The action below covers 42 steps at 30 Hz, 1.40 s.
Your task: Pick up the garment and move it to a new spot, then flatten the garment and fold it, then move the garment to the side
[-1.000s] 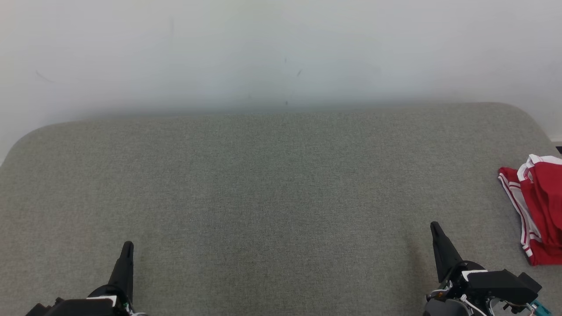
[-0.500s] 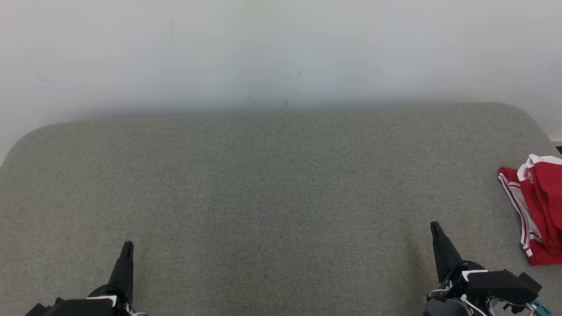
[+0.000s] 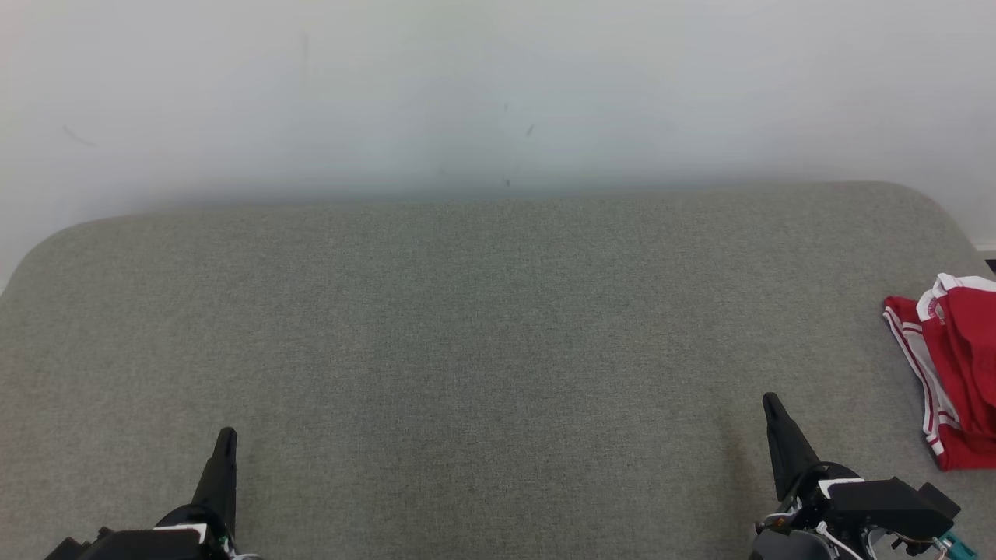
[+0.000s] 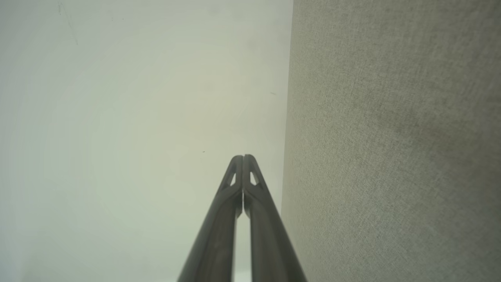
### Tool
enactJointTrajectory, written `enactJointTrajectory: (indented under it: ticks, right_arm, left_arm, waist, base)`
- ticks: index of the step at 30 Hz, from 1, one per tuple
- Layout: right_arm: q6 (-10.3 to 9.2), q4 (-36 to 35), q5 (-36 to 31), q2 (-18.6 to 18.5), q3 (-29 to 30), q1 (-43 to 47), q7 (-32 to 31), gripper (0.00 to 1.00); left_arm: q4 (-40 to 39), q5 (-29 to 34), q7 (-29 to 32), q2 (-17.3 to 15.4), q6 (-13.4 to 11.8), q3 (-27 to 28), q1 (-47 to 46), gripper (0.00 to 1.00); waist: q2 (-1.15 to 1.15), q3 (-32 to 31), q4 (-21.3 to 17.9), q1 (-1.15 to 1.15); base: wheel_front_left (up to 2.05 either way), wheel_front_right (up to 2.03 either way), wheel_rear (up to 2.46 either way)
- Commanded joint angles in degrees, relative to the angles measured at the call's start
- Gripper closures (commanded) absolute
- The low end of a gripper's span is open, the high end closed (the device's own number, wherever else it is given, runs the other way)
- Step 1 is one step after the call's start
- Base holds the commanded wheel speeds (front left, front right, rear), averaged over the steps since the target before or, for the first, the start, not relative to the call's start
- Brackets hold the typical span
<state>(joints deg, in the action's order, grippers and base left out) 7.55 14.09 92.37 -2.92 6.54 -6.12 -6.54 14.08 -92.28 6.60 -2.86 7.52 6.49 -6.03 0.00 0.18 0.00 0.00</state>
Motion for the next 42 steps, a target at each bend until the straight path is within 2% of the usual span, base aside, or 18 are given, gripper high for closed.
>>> enactJointTrajectory:
  ticks: [1, 42]
  right_arm:
    - [-0.12, -0.1, 0.1, 0.1, 0.0, -0.3, -0.1, 1.0]
    - [-0.12, -0.1, 0.1, 0.1, 0.0, -0.3, -0.1, 1.0]
  left_arm:
    - [0.0, -0.3, 0.1, 0.0, 0.1, 0.2, -0.5, 1.0]
    - [0.0, -0.3, 0.1, 0.0, 0.1, 0.2, -0.5, 1.0]
  waist:
    - [0.0, 0.0, 0.0, 0.0]
    - [0.0, 0.0, 0.0, 0.0]
  base:
    - [0.0, 0.0, 0.0]
    - [0.0, 0.0, 0.0]
